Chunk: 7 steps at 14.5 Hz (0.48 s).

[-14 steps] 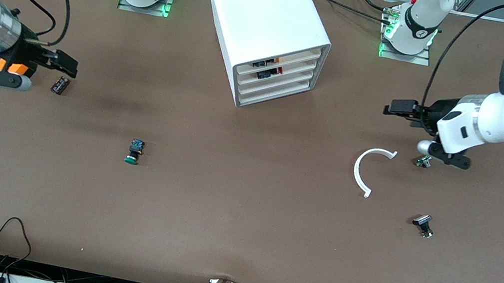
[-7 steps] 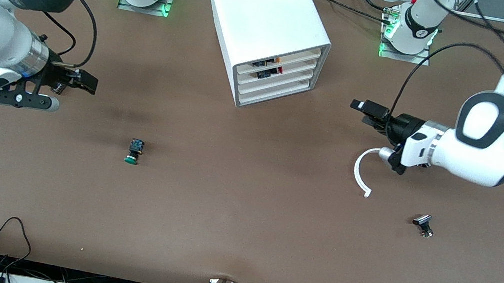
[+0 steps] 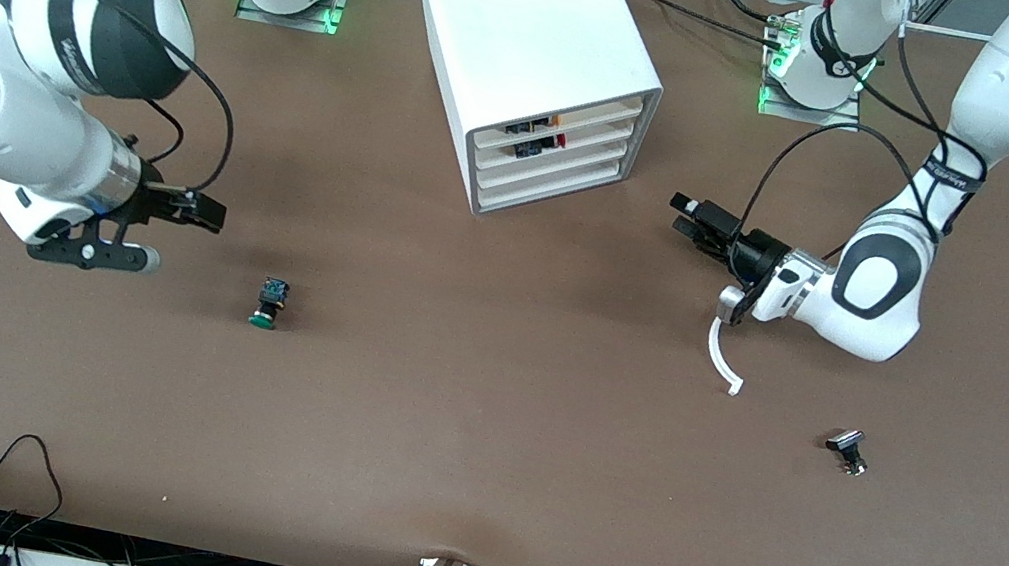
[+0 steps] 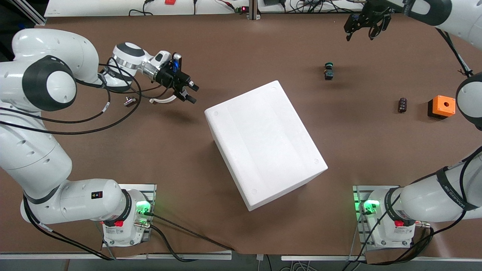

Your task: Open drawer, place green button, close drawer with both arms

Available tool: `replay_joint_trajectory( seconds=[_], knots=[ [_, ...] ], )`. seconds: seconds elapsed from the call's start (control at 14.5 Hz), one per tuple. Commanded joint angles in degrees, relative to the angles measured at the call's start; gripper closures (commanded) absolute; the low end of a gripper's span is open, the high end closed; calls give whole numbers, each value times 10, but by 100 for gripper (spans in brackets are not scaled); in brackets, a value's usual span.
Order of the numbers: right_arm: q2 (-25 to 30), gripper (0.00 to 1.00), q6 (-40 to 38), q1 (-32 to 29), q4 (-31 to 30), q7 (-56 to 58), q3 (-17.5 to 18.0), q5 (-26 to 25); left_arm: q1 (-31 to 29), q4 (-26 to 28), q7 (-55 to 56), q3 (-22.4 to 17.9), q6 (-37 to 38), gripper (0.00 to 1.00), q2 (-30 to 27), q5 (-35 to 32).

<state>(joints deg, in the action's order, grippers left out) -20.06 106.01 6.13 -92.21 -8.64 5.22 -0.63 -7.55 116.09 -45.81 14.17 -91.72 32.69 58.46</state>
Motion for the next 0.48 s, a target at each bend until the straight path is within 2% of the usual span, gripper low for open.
replay_joint_trajectory(
  seconds=[0.0,0.21,0.41],
  knots=[
    [-14,0,38,13,-16,-5,-1,10,30,-1,-22,2,-30,1,17,16],
    [-51,0,94,13,-35,-3,-1,12,57,5,-47,2,-57,1,29,18],
    [-78,0,190,11,-87,7,-2,12,59,21,-98,24,-58,1,44,56]
  ],
)
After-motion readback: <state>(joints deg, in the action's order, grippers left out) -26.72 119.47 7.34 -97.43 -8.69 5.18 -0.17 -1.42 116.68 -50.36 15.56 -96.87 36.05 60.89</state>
